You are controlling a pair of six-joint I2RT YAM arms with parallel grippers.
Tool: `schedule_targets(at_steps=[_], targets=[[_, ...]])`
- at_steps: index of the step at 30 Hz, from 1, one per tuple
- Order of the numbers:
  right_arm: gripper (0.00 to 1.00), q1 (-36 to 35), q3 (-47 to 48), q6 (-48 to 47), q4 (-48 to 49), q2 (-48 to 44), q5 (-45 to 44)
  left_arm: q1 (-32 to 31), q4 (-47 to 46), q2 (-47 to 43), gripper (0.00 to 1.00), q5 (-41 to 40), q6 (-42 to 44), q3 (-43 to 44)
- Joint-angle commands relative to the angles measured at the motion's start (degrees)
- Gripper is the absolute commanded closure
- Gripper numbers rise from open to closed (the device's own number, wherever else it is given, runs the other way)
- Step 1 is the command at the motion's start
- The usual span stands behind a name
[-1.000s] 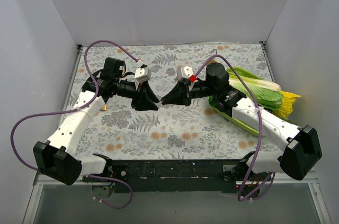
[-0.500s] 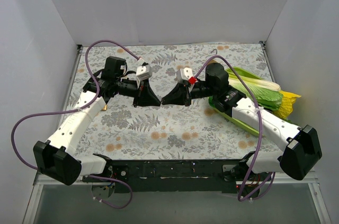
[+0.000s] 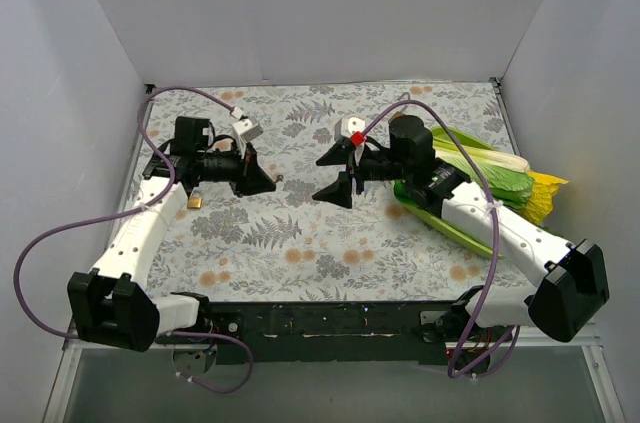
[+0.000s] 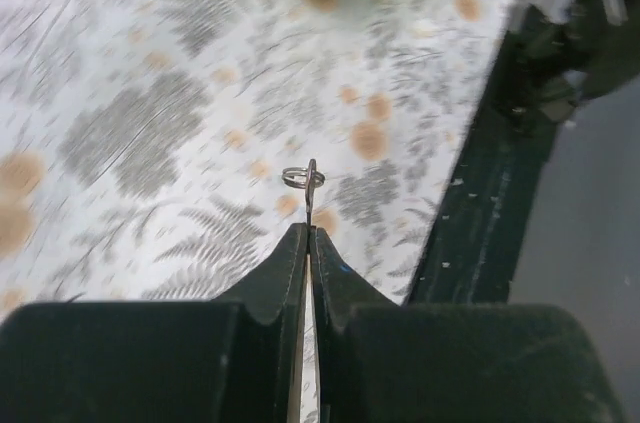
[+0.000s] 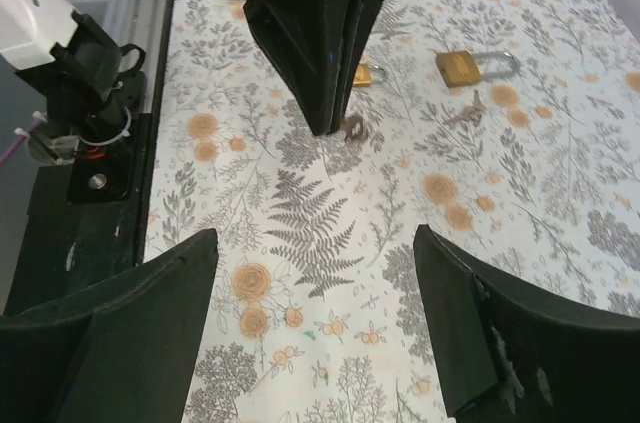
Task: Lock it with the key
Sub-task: Place the key at the center of the board.
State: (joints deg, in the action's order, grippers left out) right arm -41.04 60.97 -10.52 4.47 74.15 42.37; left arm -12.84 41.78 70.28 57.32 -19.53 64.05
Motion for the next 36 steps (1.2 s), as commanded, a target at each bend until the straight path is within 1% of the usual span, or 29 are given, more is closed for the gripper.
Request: schedule_targets(at_steps=[1,3,4,6,7,8,11,13,14,17,25,33,34,35,36], targets=[[0.15,1.84,0.11,0.77,-3.67,-2.78,-3.96,6.07,4.36,2.4,1.0,-13.5,1.95,-1.91],[0.14,2.36,0.03,0.16,-4.2,-2.96,-5.53,7.13,5.42,5.12,1.0,-20.02,1.6,-2.61],[0.14,2.36,-0.06,-0.02,-4.38,-2.96,-6.33,7.48,5.5,6.09,1.0,-25.62,1.43,-2.79],[0.14,2.45,-0.15,-0.29,-6.12,-2.87,-8.26,9.14,5.68,9.69,1.0,-29.79,1.68,-3.32],[0.14,2.54,-0.15,-0.63,-6.84,-2.87,-8.53,9.76,5.68,11.18,1.0,-33.29,2.3,-3.32],[0.14,2.71,-0.06,-0.9,-7.36,-2.87,-8.88,11.07,5.94,13.98,1.0,-34.54,2.56,-3.15],[0.14,2.98,-0.24,-1.25,-8.51,-3.31,-9.58,12.75,5.86,17.86,1.0,-38.41,2.3,-2.53],[0.14,3.24,-0.59,-1.52,-8.95,-3.66,-9.76,12.75,5.25,20.5,1.0,-40.08,1.87,-3.05],[0.14,3.24,-0.76,-1.6,-8.95,-3.92,-9.85,14.67,4.11,21.21,1.0,-42.27,1.52,-3.23],[0.14,3.42,-1.38,-1.6,-8.95,-4.36,-9.94,15.56,3.14,23.84,1.0,-44.65,0.2,-2.79],[0.14,3.42,-1.47,-1.6,-8.69,-4.19,-9.59,15.92,1.82,28.06,1.0,-46.77,-2.27,-0.68],[0.13,3.42,-1.56,-1.52,-8.95,-4.19,-9.41,15.92,0.85,30.53,1.0,-46.16,-4.2,0.9],[0.13,3.42,-1.47,-1.52,-8.95,-4.19,-9.32,15.83,0.85,30.7,0.99,-46.07,-4.2,0.99],[0.13,3.51,-1.47,-1.52,-8.95,-4.28,-9.5,15.92,0.85,30.71,0.94,-45.98,-4.2,1.07],[0.13,3.42,-1.47,-1.52,-8.95,-4.28,-9.5,15.92,1.11,30.53,0.83,-45.55,-4.2,1.68]])
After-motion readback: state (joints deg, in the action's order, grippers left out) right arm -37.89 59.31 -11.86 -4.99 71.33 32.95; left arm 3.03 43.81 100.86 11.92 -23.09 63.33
